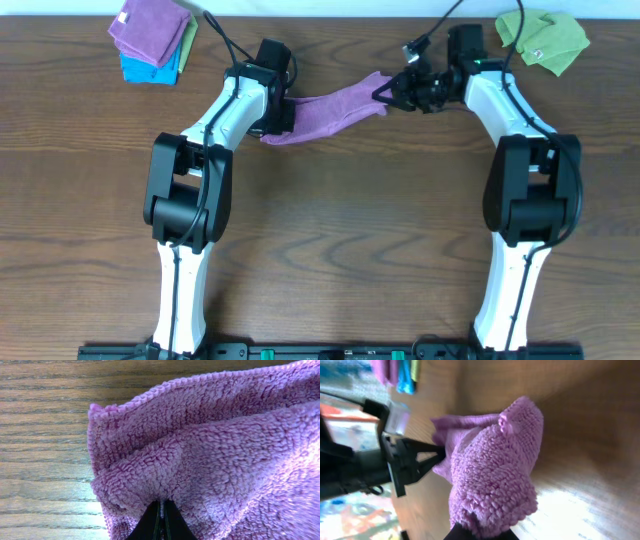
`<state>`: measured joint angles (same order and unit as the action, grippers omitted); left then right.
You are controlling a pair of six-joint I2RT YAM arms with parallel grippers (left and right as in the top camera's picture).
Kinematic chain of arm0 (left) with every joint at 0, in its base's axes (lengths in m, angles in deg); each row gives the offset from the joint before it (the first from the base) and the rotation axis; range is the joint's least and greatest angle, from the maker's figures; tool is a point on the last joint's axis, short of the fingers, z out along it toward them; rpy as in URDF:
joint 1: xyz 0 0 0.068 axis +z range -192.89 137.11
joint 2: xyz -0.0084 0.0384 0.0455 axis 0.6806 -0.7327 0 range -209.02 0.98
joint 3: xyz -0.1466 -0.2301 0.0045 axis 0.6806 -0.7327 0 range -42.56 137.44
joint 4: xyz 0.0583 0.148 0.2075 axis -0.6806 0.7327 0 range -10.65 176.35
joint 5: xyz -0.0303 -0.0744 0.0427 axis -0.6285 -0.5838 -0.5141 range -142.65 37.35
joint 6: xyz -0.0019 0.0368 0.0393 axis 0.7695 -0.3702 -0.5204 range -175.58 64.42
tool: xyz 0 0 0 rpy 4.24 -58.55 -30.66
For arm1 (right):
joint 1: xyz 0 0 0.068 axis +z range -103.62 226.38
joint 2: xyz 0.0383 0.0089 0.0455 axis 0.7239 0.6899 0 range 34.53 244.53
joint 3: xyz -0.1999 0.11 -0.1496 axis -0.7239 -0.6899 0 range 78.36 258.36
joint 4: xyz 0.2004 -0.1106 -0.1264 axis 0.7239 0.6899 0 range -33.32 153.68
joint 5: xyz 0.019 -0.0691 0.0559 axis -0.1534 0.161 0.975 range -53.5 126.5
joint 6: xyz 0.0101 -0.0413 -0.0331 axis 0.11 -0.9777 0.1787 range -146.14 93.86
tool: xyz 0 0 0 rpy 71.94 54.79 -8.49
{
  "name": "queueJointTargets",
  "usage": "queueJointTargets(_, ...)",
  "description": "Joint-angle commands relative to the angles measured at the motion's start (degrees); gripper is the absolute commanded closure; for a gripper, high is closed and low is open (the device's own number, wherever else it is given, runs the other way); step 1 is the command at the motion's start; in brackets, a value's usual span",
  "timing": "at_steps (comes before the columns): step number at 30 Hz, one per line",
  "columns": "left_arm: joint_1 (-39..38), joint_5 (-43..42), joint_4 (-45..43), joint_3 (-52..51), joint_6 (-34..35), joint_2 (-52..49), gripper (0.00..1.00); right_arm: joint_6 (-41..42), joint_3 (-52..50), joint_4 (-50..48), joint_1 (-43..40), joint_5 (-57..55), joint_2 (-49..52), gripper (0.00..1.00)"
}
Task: Fold the cloth
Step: 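Lift the right end and fold it toward the left gripper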
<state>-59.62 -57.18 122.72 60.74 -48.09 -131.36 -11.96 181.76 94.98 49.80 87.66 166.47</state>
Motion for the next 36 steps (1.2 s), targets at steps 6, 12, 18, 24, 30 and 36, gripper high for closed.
queueJointTargets(6, -0.17, -2.34, -0.7, -0.92, 0.46, -1.09, 0.94, -6.25, 6.23, 13.14, 5.62, -21.77, -1.99, 0.99)
queueJointTargets(12, -0.17, -3.06, -0.46, -0.92, 0.46, -1.05, 0.94, -6.82, 9.75, 18.36, 8.41, -31.28, -1.99, 0.99)
queueJointTargets(18, -0.17, -6.16, -0.28, -0.92, 0.46, -1.05, 0.94, -6.95, 14.49, 23.67, 11.08, -43.39, -1.99, 0.99)
queueJointTargets(24, -0.2, -10.56, -0.28, -0.92, 2.1, -1.05, 0.94, -8.11, 16.41, 28.24, 13.29, -54.12, -1.99, 0.99)
queueJointTargets(30, -0.22, -14.19, -0.28, -0.85, 2.45, -1.03, 0.94, -8.61, 16.39, 31.17, 14.01, -60.48, -1.99, 0.99)
queueJointTargets(36, -0.2, -17.84, -0.04, 0.59, 2.4, -0.5, 0.94, -8.7, 16.39, 33.4, 14.08, -66.27, -1.99, 0.99)
